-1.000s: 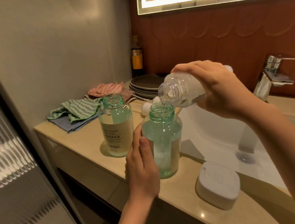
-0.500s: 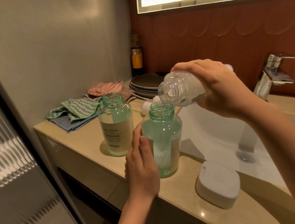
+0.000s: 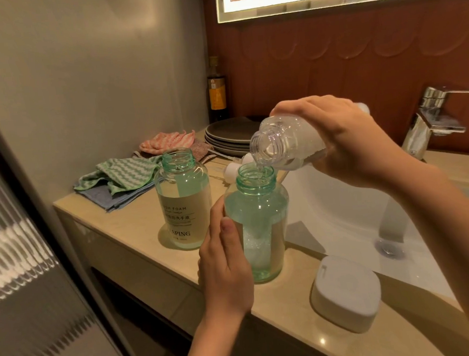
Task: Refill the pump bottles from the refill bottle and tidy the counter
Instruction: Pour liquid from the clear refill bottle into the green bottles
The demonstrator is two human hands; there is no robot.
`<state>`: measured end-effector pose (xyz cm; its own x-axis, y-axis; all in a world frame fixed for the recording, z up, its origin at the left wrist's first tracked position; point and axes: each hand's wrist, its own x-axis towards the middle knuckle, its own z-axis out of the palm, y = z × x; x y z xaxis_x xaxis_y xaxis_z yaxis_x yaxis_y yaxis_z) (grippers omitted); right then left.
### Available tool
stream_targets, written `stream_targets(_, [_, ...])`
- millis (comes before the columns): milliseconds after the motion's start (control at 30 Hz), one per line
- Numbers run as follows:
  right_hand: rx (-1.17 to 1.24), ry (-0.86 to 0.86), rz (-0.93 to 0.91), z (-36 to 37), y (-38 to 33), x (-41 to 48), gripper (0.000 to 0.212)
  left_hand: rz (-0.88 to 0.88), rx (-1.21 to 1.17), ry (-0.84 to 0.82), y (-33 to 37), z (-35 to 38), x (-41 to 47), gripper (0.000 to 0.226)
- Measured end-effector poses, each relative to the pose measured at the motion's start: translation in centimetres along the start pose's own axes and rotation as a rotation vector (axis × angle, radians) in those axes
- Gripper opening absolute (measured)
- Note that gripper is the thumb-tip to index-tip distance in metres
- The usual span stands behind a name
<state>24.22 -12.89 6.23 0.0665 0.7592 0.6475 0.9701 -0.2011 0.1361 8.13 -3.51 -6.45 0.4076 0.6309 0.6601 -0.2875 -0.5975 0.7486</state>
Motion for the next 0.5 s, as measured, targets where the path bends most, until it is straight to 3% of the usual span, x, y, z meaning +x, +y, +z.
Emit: stream_targets(500, [-0.015, 0.004, -0.016, -0.11, -0.02, 0.04, 0.081, 0.003, -0.017, 0.005, -0.13, 0.03, 0.05, 0.036])
